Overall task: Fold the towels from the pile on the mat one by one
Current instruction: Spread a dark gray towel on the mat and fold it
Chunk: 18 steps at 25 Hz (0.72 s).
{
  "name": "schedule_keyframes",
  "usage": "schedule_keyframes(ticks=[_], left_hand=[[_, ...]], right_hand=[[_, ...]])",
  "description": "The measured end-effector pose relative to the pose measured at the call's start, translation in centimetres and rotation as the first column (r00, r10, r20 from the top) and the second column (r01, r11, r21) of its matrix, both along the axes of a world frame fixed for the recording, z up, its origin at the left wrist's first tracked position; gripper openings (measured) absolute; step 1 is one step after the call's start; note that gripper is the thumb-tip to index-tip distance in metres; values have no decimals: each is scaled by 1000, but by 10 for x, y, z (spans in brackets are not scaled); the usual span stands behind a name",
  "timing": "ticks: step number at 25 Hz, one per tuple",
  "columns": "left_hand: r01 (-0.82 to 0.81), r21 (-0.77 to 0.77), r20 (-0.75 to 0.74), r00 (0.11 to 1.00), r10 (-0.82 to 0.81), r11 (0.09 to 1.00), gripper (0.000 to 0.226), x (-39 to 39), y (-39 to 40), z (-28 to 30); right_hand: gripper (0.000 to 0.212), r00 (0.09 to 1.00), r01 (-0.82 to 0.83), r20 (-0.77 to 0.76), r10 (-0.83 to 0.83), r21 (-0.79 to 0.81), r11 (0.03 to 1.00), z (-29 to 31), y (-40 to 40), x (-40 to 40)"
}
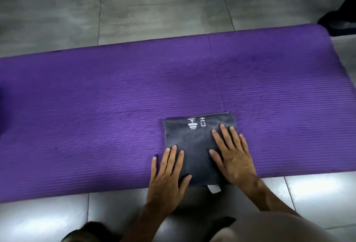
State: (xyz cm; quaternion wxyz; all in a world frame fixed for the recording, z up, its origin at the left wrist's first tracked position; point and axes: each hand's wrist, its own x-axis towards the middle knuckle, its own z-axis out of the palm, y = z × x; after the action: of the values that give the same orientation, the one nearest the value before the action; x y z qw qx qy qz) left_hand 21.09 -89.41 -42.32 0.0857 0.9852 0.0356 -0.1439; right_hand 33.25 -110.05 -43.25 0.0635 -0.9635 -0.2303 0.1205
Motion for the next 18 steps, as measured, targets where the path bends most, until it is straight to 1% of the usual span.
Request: schedule_keyframes(ticks=[1, 3, 5, 6, 8, 9, 11, 12, 13, 16, 17, 18], left_hand=[[-6, 9, -11, 1000, 6, 1000, 75, 1, 3, 1], [41, 22, 14, 999, -41, 999, 76, 5, 5, 5], [100, 19, 113, 988, -102, 995, 66, 19, 12, 9], [109, 18, 159, 981, -111, 994, 60, 29, 20, 8], [60, 5, 207, 977, -60, 998, 54, 56, 39, 8], [2, -26, 212, 977, 4, 1000, 53, 72, 47, 10], [-146, -142, 158, 973, 168, 979, 51, 103, 60, 15], [-187, -209, 101, 972, 211, 960, 47, 119, 67, 16], [-188, -256, 54, 977, 208, 948, 41, 132, 73, 16], [-178, -353, -58, 984, 169, 918, 19, 153, 83, 19], [-198, -354, -92, 980, 177, 914, 15, 155, 85, 19], [-210, -332, -111, 977, 183, 920, 13, 157, 86, 20]], right_hand=[[64, 1000, 26, -13, -26, 9, 1000, 0, 1, 10], [61, 997, 60, -42, -58, 38, 998, 1, 7, 33], [58, 989, 146, -55, -140, 126, 981, 9, 11, 58], [58, 984, 177, -33, -174, 163, 971, 15, 11, 72], [52, 988, 138, 40, -147, 164, 977, 27, 7, 95], [47, 993, 109, 37, -115, 145, 984, 30, 5, 105], [40, 997, 65, -42, -61, 110, 992, 30, 1, 120], [41, 994, 55, -103, -44, 113, 992, 30, 0, 125], [39, 987, 54, -159, -32, 136, 989, 29, -1, 129], [26, 944, 113, -326, -41, 206, 972, 33, -4, 142], [25, 940, 101, -340, -20, 220, 970, 35, -5, 145], [24, 953, 65, -301, 9, 234, 970, 37, -5, 146]])
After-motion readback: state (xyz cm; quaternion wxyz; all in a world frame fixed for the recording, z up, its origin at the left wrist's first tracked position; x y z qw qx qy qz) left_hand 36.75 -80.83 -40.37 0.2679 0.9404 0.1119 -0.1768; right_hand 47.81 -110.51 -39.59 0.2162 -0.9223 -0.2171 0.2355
